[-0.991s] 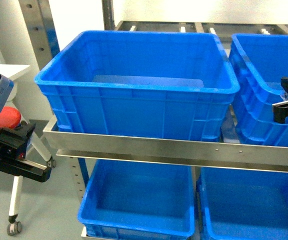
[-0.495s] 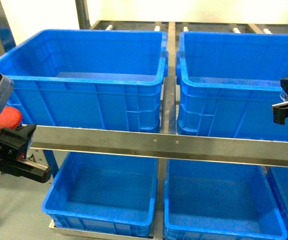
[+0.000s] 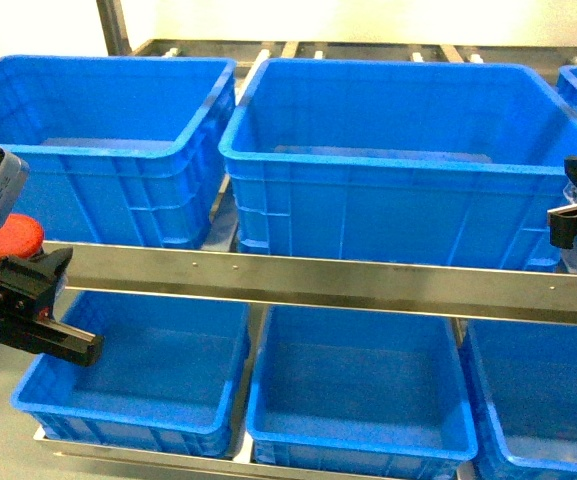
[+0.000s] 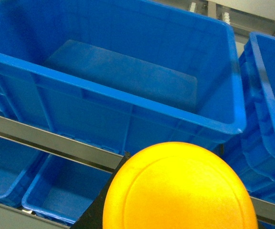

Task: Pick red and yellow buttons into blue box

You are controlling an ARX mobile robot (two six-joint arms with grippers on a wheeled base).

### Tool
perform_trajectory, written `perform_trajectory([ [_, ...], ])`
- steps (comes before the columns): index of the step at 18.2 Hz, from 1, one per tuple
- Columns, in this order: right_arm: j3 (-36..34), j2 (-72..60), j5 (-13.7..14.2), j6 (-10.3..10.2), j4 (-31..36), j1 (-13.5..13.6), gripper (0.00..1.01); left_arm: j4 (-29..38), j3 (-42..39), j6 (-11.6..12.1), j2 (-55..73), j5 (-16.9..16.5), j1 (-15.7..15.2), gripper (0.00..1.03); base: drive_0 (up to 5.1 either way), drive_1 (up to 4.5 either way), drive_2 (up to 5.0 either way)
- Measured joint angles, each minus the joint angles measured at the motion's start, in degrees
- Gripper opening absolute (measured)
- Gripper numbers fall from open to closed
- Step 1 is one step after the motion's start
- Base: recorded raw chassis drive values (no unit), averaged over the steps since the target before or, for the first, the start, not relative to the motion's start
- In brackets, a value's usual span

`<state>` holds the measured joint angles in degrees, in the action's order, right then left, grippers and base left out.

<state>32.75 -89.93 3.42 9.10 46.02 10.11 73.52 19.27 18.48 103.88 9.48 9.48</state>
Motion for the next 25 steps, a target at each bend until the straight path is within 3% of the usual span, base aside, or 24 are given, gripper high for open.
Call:
perform_trajectory([
  [6,0.00,0.00,0.33,0.00,0.02,-0.39,0.27,0.17,0.00,0.00,-0.02,-0.52,0.76,0.24,2.3,-1.59,-0.6],
  [13,0.00,0.02,0.00,0.00,-0.09,0.00,0.27,-0.04,0.00,0.00,0.00,0.04,-0.04,0.24,0.1,1.92,-1.8],
  [19,-0.04,0.02,0.02,0.00,-0.31,0.00,0.27,-0.24,-0.13,0.00,0.00,-0.07,-0.02,0.24,0.0,4.34,-4.3],
  [25,0.07,-0.02,0.20,0.02,-0.31,0.00,0.27,0.00,0.11,0.00,0.00,-0.07,-0.04,0.24,0.0,0.00,0.0],
])
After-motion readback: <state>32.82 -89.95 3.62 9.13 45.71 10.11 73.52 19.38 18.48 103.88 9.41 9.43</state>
